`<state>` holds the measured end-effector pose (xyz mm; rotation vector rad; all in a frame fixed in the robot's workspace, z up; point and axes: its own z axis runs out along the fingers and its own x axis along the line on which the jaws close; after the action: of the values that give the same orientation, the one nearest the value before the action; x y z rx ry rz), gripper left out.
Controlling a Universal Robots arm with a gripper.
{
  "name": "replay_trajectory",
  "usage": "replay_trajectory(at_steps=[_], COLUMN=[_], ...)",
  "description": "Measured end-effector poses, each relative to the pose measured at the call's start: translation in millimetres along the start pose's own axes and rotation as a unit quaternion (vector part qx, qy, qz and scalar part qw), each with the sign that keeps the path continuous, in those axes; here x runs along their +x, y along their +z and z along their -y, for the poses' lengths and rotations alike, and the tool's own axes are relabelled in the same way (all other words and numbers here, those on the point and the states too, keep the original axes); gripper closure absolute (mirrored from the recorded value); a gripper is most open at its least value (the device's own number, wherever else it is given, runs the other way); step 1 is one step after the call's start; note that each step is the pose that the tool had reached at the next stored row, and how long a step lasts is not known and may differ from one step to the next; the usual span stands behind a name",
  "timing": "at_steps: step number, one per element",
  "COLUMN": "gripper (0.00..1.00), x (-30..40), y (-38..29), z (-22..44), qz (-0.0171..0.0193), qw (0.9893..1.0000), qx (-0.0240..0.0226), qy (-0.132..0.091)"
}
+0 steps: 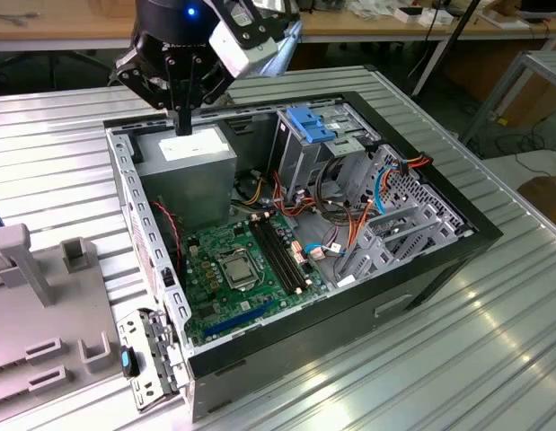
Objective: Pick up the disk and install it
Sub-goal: 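Reach for the disk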
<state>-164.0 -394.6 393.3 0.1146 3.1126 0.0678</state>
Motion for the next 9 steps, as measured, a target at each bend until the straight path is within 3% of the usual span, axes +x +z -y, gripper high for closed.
replay_trajectory(at_steps=[9], gripper=[0.89], x=[28.8], y=[-0.9], z=[1.8], qz=[-0.0001], qw=[1.0000], qx=[0.0001], qy=[0.000])
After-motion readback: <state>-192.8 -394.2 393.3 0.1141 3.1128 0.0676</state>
